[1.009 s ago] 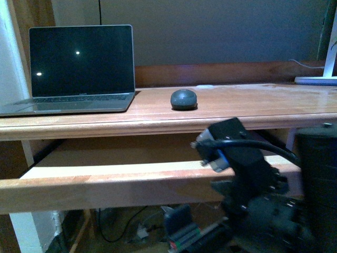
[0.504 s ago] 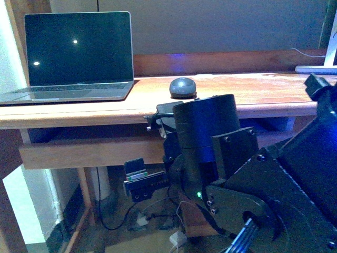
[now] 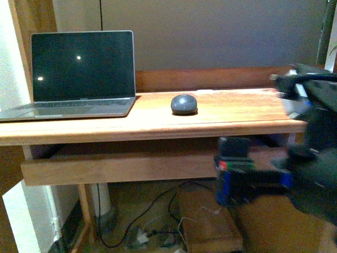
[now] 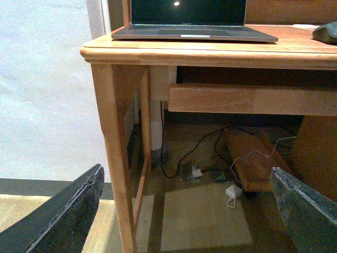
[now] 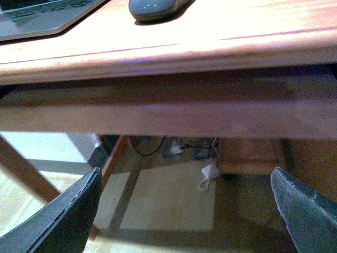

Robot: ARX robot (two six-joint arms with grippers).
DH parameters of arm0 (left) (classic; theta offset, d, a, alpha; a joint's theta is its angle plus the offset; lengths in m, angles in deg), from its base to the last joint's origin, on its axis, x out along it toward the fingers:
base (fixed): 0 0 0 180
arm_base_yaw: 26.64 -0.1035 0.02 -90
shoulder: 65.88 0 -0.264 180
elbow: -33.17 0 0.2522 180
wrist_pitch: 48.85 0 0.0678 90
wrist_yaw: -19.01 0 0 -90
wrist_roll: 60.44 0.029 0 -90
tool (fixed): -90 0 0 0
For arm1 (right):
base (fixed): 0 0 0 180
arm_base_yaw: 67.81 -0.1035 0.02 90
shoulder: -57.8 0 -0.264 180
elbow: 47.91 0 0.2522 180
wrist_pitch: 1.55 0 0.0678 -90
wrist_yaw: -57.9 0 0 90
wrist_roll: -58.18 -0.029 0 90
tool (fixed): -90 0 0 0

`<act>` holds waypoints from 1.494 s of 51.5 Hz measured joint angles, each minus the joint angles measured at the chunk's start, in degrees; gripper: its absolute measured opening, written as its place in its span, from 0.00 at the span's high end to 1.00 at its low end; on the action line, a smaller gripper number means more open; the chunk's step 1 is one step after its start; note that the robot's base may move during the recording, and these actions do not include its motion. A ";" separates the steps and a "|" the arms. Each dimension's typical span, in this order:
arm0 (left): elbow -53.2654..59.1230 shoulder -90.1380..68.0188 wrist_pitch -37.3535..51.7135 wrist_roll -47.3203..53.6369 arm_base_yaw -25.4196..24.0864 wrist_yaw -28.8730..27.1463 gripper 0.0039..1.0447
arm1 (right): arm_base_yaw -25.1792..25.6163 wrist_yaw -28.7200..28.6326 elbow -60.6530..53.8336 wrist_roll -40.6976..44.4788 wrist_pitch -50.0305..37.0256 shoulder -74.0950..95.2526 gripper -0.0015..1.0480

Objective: Place mouse

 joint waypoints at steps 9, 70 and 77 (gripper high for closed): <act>0.00 0.00 0.00 0.00 0.00 0.00 0.07 | -0.90 0.04 -19.98 -5.03 14.47 -33.18 0.07; 0.00 0.04 0.00 0.00 0.00 0.00 0.07 | 32.37 -9.27 -31.93 12.17 41.77 -83.01 0.69; 0.00 0.04 0.00 -0.02 0.00 0.00 0.07 | 32.39 -9.27 -31.93 12.17 41.77 -83.01 0.49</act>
